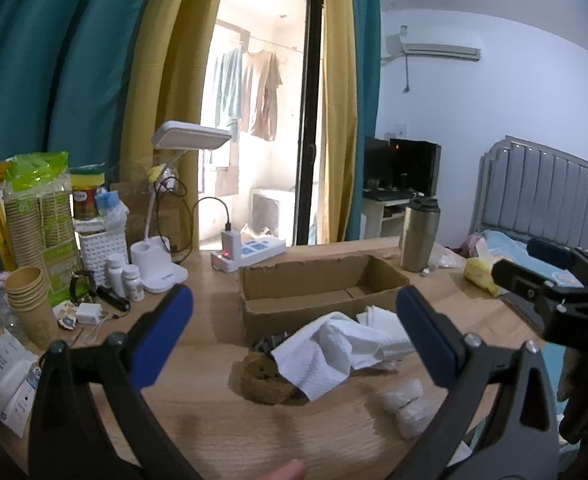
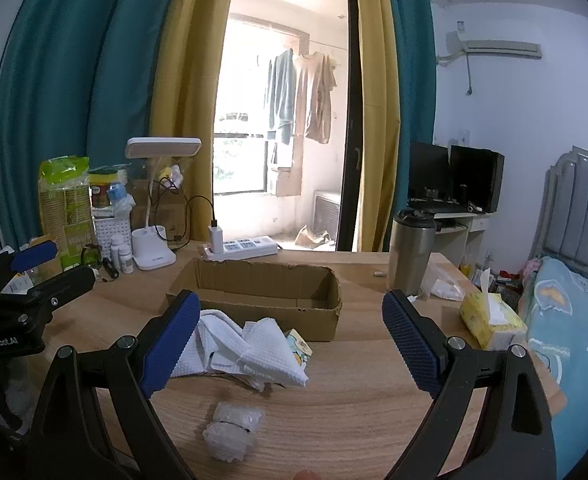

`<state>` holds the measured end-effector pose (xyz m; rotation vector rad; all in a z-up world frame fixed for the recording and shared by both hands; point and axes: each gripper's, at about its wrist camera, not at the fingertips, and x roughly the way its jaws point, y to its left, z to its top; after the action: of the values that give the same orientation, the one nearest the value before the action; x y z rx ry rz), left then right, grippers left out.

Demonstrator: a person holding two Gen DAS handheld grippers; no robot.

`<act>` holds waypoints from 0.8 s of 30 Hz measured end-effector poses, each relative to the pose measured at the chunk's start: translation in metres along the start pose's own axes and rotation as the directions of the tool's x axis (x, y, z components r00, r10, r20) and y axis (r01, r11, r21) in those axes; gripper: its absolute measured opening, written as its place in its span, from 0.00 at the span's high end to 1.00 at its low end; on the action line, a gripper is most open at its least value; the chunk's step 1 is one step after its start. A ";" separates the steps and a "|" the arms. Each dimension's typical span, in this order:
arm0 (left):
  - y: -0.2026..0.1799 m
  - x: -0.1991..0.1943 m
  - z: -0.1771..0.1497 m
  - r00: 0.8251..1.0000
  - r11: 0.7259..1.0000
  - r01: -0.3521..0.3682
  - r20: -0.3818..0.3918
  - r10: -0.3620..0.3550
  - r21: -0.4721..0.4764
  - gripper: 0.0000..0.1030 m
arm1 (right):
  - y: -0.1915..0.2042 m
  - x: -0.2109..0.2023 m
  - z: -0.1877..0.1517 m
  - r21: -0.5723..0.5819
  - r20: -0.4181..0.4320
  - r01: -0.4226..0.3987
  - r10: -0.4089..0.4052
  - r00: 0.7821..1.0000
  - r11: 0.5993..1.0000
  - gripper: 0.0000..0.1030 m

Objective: Organize soft objects

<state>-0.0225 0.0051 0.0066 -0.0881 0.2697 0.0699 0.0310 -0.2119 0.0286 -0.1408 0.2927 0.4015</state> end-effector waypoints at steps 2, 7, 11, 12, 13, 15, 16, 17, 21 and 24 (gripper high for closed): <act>0.000 0.000 0.001 1.000 1.000 -0.003 0.001 0.003 -0.001 0.01 | 0.000 -0.001 0.000 0.004 0.002 0.002 -0.002 1.000 1.000 0.08; 0.000 -0.001 0.002 1.000 1.000 0.009 -0.001 -0.009 -0.001 0.01 | 0.000 -0.002 -0.001 0.007 0.002 0.007 -0.007 1.000 1.000 0.08; 0.000 -0.001 0.003 1.000 1.000 0.006 -0.001 -0.006 0.001 0.01 | -0.001 -0.002 -0.001 0.007 0.004 0.006 -0.006 1.000 1.000 0.08; 0.000 -0.001 0.003 1.000 1.000 0.003 -0.001 -0.003 0.003 0.01 | -0.001 -0.002 -0.001 0.008 0.004 0.006 -0.006 1.000 1.000 0.08; 0.000 -0.002 0.003 1.000 1.000 0.003 -0.001 -0.003 0.002 0.01 | -0.001 -0.002 -0.001 0.008 0.003 0.006 -0.006 1.000 1.000 0.08; 0.001 -0.002 0.002 1.000 1.000 0.002 0.000 -0.002 0.002 0.01 | 0.000 -0.001 -0.001 0.006 0.002 0.004 -0.005 1.000 1.000 0.08; 0.001 -0.002 0.002 1.000 1.000 0.001 0.001 -0.001 0.002 0.01 | 0.000 -0.002 -0.001 0.005 0.002 0.004 -0.004 1.000 1.000 0.08; 0.001 -0.002 0.002 1.000 1.000 0.000 0.002 0.000 0.001 0.01 | 0.000 -0.002 -0.001 0.005 0.003 0.004 -0.004 1.000 1.000 0.08; 0.005 -0.001 0.001 1.000 1.000 0.010 -0.004 -0.010 -0.021 0.01 | 0.000 -0.002 -0.001 0.004 0.003 0.004 -0.004 1.000 1.000 0.08; 0.008 -0.002 0.000 1.000 0.999 0.012 -0.003 -0.012 -0.037 0.01 | 0.001 -0.002 -0.001 0.004 0.007 0.006 -0.006 1.000 1.000 0.08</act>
<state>-0.0253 0.0130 0.0061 -0.1266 0.2710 0.0631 0.0283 -0.2124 0.0283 -0.1366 0.2862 0.3958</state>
